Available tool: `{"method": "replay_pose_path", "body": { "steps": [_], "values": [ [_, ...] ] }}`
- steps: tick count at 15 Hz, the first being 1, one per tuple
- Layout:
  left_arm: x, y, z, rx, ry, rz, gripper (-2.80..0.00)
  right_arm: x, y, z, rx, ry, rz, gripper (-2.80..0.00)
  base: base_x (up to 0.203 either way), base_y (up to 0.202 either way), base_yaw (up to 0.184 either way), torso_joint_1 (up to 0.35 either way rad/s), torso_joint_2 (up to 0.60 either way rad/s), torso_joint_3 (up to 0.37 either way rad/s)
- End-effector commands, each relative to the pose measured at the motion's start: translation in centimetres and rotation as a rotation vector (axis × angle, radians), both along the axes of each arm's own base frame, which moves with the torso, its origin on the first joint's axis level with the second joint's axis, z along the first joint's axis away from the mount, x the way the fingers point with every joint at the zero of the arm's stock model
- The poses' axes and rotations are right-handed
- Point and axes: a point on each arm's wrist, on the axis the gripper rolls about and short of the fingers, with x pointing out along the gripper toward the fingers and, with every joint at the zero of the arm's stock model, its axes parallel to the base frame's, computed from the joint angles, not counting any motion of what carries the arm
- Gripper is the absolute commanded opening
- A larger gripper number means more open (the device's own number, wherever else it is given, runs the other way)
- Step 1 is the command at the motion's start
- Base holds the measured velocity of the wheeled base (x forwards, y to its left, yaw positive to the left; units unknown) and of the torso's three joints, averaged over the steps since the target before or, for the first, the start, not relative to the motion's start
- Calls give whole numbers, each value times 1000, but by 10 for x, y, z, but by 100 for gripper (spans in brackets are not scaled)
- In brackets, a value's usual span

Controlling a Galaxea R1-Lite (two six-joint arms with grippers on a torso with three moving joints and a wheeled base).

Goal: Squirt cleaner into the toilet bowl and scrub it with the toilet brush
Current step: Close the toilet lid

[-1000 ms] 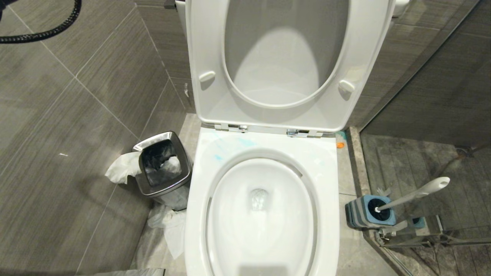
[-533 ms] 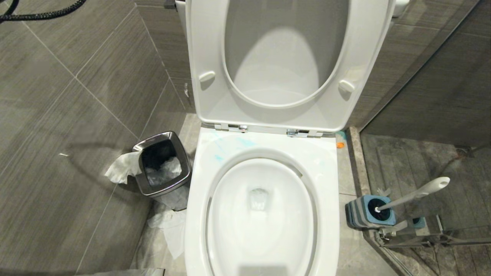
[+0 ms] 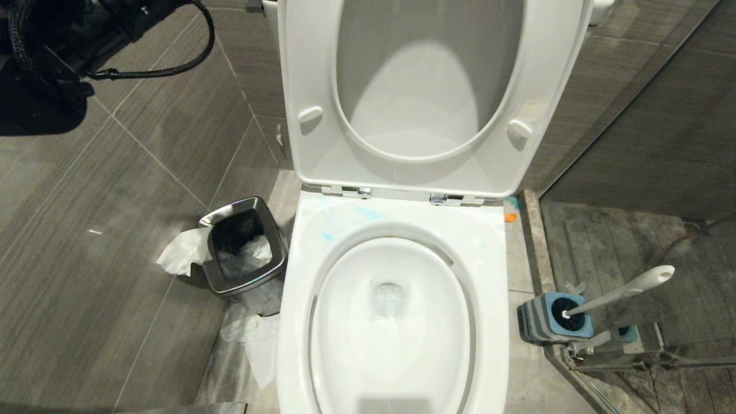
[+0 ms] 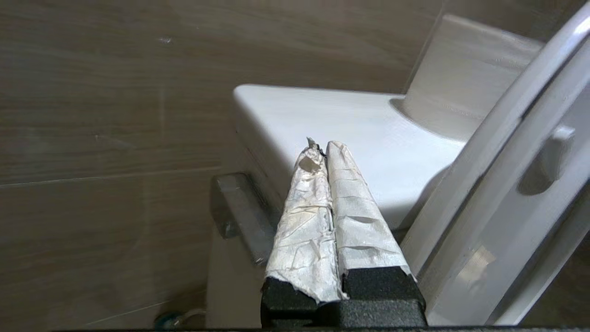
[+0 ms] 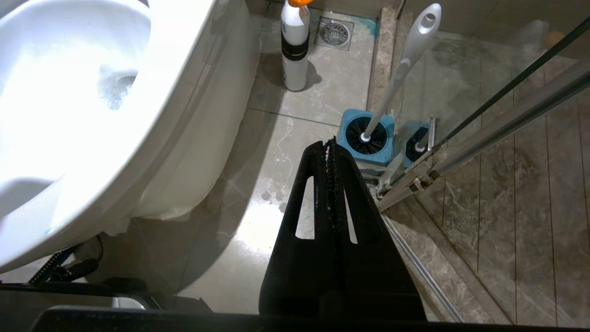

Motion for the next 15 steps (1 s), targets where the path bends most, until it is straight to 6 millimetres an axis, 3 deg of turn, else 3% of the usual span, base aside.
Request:
{"method": "replay_pose_path", "body": {
  "steps": [1,6,15],
  "values": [
    [1,-8,-3,-43,12,-59,-280,0,0,0,0,0,1,-280,0,0,0,0,0,0],
    [-3,-22,-5,-50,22,-120,-280,0,0,0,0,2,0,-280,0,0,0,0,0,0],
    [4,-43,-35,77,40,-145,-280,0,0,0,0,0,0,-280,0,0,0,0,0,0]
  ]
}}
